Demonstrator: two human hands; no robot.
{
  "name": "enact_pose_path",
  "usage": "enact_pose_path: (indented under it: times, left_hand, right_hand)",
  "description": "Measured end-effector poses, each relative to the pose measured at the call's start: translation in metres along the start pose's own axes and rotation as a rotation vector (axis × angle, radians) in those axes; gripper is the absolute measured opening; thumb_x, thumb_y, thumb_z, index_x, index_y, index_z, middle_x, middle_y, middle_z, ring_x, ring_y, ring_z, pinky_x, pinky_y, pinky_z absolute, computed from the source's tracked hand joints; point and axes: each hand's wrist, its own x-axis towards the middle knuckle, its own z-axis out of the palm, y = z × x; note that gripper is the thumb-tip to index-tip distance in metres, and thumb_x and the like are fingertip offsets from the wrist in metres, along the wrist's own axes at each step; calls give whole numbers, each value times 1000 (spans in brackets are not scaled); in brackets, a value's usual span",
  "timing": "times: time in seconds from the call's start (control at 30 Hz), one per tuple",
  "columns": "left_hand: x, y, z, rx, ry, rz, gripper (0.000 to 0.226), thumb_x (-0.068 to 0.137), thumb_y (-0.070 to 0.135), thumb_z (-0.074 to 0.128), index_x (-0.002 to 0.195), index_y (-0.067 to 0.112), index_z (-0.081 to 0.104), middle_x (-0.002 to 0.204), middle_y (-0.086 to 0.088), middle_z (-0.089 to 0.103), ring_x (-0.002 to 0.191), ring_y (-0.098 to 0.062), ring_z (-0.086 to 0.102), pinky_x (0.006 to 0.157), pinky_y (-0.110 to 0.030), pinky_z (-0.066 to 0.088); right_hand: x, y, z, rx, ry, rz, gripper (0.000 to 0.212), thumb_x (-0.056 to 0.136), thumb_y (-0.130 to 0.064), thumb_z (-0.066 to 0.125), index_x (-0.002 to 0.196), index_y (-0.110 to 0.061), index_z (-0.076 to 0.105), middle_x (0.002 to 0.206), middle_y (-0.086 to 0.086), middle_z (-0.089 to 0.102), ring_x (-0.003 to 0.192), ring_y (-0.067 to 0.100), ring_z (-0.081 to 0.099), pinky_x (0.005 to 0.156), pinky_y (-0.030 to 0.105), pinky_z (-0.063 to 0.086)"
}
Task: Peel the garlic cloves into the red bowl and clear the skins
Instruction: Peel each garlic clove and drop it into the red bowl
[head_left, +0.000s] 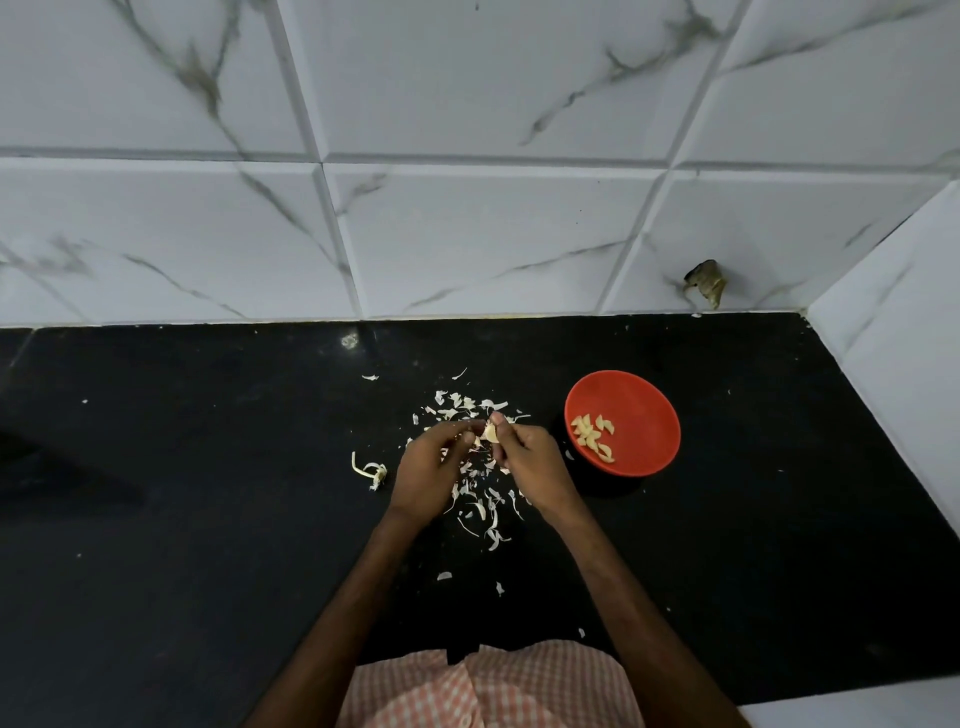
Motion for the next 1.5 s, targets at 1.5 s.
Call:
enact_pose_path:
  times: [1.5]
  left_hand:
    - [-9,13,16,-688,11,-212,15,84,24,72,90,11,69,86,-14,73,75,-17,71,51,-30,57]
  right_hand:
    - [-1,-3,0,-148,154,-456,50,88,15,53,102,-32,48,96,-7,56,95,33,59,80,50,53]
